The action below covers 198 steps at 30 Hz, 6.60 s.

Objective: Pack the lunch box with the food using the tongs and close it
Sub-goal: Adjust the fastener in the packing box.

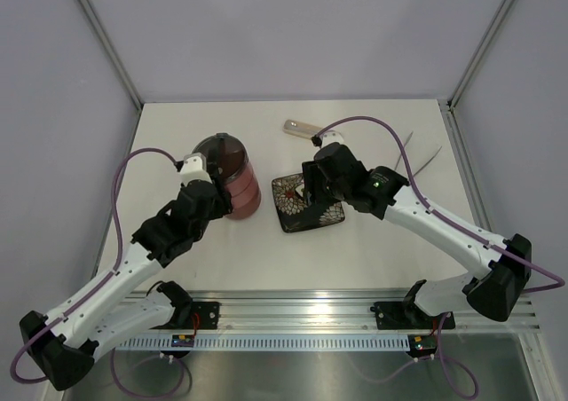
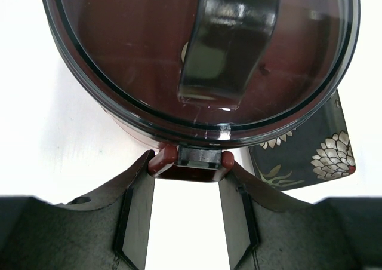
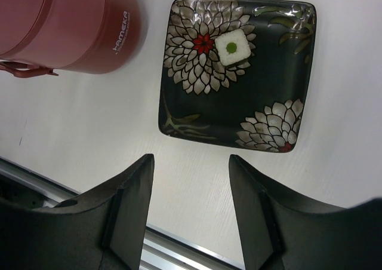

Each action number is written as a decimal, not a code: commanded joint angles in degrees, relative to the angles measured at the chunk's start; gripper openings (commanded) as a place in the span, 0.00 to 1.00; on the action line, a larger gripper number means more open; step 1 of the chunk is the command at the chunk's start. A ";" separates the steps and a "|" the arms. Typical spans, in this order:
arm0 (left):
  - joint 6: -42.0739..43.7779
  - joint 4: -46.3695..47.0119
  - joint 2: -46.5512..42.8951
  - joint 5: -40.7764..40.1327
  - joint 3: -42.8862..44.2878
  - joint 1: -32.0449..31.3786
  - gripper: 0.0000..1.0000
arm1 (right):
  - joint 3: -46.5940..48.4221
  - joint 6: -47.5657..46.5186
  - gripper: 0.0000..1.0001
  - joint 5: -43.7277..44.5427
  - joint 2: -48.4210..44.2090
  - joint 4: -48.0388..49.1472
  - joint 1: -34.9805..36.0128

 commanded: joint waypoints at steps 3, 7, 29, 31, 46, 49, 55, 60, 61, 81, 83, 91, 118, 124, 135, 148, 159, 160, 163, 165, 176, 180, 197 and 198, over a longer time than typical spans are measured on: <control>-1.77 -0.52 0.11 0.14 -0.70 -0.02 0.40 | 0.76 0.14 0.61 -0.45 -0.12 2.19 -0.63; -0.01 0.00 2.39 1.90 0.71 -0.11 0.46 | 0.32 0.40 0.61 -0.54 -0.21 2.54 -0.63; 2.37 -3.34 4.77 6.91 4.58 -0.02 0.51 | -1.53 0.93 0.61 -0.27 -1.09 4.30 -1.34; 2.19 -3.69 4.33 7.09 4.23 -0.02 0.51 | -1.44 0.84 0.61 -0.36 -1.00 4.48 -1.42; -1.32 -15.98 -0.94 6.21 12.75 -0.02 0.50 | -1.27 -0.04 0.61 -1.24 -0.48 5.09 -2.48; -1.85 -16.96 -0.68 7.79 14.68 -0.02 0.43 | -1.18 -0.30 0.61 -1.77 -0.22 5.36 -2.57; -1.94 -12.40 0.46 8.93 14.33 -0.11 0.10 | -0.74 -0.65 0.61 -2.38 0.22 5.36 -2.74; -1.33 -6.08 3.27 8.41 12.32 -0.02 0.05 | -0.56 -1.09 0.61 -2.56 0.23 5.09 -2.83; -1.15 -5.28 3.62 8.14 11.27 -0.02 0.04 | -0.56 -1.09 0.61 -2.56 0.23 5.09 -2.83; -6.16 -6.50 2.13 7.09 1.67 -0.02 0.01 | 0.23 -2.23 0.61 -3.35 1.37 4.92 -3.62; -5.72 -6.68 0.65 6.74 3.17 -0.02 0.00 | 0.32 -2.23 0.61 -3.18 1.37 4.74 -3.62; -6.69 -11.42 -1.13 0.58 4.14 0.07 0.00 | -0.56 -1.88 0.61 -3.17 0.93 5.18 -3.80; -5.19 0.97 5.91 0.32 -0.34 0.07 0.00 | -2.32 -1.44 0.61 -2.73 -0.83 5.27 -3.97; -5.01 3.60 7.40 -0.12 -2.62 -0.02 0.00 | -2.32 -1.88 0.61 -3.44 -0.21 5.80 -4.15; -7.48 -0.07 6.36 0.59 -3.25 0.07 0.00 | -2.15 -2.85 0.61 -3.44 -0.65 5.53 -4.76; -7.92 -0.63 0.37 2.24 -4.37 13.86 0.00 | -1.88 -1.80 0.60 -12.13 3.56 10.45 -5.03; -12.22 24.69 2.13 16.66 -15.19 17.21 0.00 | -3.02 4.01 0.58 -18.82 8.49 19.60 -4.85; -12.05 25.40 2.13 17.10 -15.55 17.21 0.00 | -3.37 4.01 0.58 -18.64 8.40 19.42 -4.85; -11.17 26.63 1.43 18.42 -16.43 17.12 0.00 | -4.17 4.44 0.58 -18.12 8.05 19.33 -4.85; -10.90 27.42 1.17 19.65 -17.13 17.21 0.00 | -4.34 4.88 0.58 -18.11 8.05 19.33 -4.94; -8.80 29.62 -0.51 26.77 -19.77 17.21 0.00 | -1.88 5.32 0.58 -18.20 12.00 18.37 -1.87; -8.18 30.15 -0.42 30.01 -20.03 17.21 0.00 | -0.83 7.08 0.58 -17.85 13.67 19.94 -1.07; -7.83 1.59 -10.17 20.71 -11.77 17.91 0.00 | 0.23 19.91 0.56 -9.42 23.25 35.67 3.76; -7.91 0.89 -10.43 20.62 -11.42 18.00 0.00 | 0.84 20.18 0.56 -9.24 23.60 35.68 4.02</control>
